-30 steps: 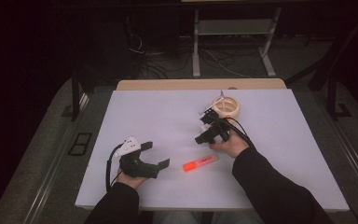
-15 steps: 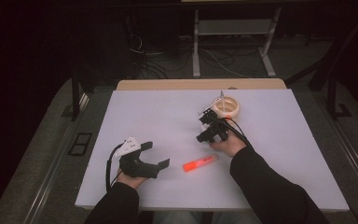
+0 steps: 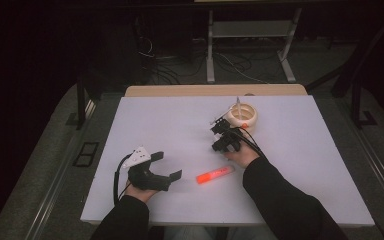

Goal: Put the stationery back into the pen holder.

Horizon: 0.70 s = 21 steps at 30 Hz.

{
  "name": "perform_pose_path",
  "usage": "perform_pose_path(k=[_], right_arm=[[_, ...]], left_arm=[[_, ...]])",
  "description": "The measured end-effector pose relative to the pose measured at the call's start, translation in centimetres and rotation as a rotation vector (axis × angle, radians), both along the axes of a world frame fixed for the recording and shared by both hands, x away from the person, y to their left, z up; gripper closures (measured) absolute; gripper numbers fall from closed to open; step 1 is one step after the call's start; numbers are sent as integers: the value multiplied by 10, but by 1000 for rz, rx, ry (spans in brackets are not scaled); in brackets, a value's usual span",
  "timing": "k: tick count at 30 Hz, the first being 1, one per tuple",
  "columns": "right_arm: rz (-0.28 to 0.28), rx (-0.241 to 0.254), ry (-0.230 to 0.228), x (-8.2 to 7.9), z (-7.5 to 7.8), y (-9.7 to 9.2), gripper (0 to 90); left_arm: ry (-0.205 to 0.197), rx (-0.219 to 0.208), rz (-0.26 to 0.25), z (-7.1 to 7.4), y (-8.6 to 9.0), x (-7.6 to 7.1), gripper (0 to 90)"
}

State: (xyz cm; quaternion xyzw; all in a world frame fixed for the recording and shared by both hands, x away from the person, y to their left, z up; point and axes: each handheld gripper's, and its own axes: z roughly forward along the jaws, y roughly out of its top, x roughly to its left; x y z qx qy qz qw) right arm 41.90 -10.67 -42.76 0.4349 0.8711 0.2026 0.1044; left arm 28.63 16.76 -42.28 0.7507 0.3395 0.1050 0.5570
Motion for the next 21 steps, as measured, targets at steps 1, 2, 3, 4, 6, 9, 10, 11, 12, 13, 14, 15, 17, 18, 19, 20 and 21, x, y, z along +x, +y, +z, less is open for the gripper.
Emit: perform_pose_path(k=[1, 2, 3, 4, 6, 9, 10, 11, 12, 13, 14, 15, 17, 18, 19, 20, 21], right_arm=[[-1, 3, -2, 0, 0, 1, 540], [-3, 3, -8, 0, 0, 1, 562], [-6, 2, -12, 1, 0, 1, 575], [-7, -1, -15, 1, 0, 2, 580], [-4, 4, -16, 2, 0, 2, 602], [-5, 6, -14, 1, 0, 2, 634], [-4, 4, -16, 1, 0, 3, 635], [-3, 6, -18, 1, 0, 3, 637], [-2, 3, -18, 1, 0, 3, 638], [-3, 2, -19, 1, 0, 3, 640], [-1, 0, -20, 1, 0, 3, 641], [2, -2, -19, 0, 1, 3, 642], [3, -4, -14, 0, 2, 4, 643], [4, 3, -10, -1, 2, 4, 644], [6, 4, -9, -1, 3, 3, 644], [7, 10, -6, -1, 4, 2, 644], [0, 16, -4, -2, 6, 1, 645]], left_arm=[[0, 1, -1, 0, 0, 0, 0], [0, 1, 0, 0, 0, 0, 0], [1, -1, 1, 0, 0, 0, 0], [0, -1, 1, 0, 0, 0, 0], [0, 0, 0, 0, 0, 0, 0], [0, 2, 1, 0, 0, 0, 0], [0, 1, 1, 0, 0, 0, 0], [0, 2, 1, 0, 0, 0, 0], [0, 0, 1, 0, 0, 0, 0], [0, 0, 1, 0, 0, 0, 0], [0, 0, 1, 0, 0, 0, 0], [0, 0, 1, 0, 0, 0, 0], [1, 2, 0, 0, 0, 0, 0], [1, 0, 1, 0, 0, 0, 0], [1, 0, 1, 0, 0, 0, 0], [3, -1, 1, 0, 0, 0, 0], [2, 0, 0, 0, 0, 0, 0]])
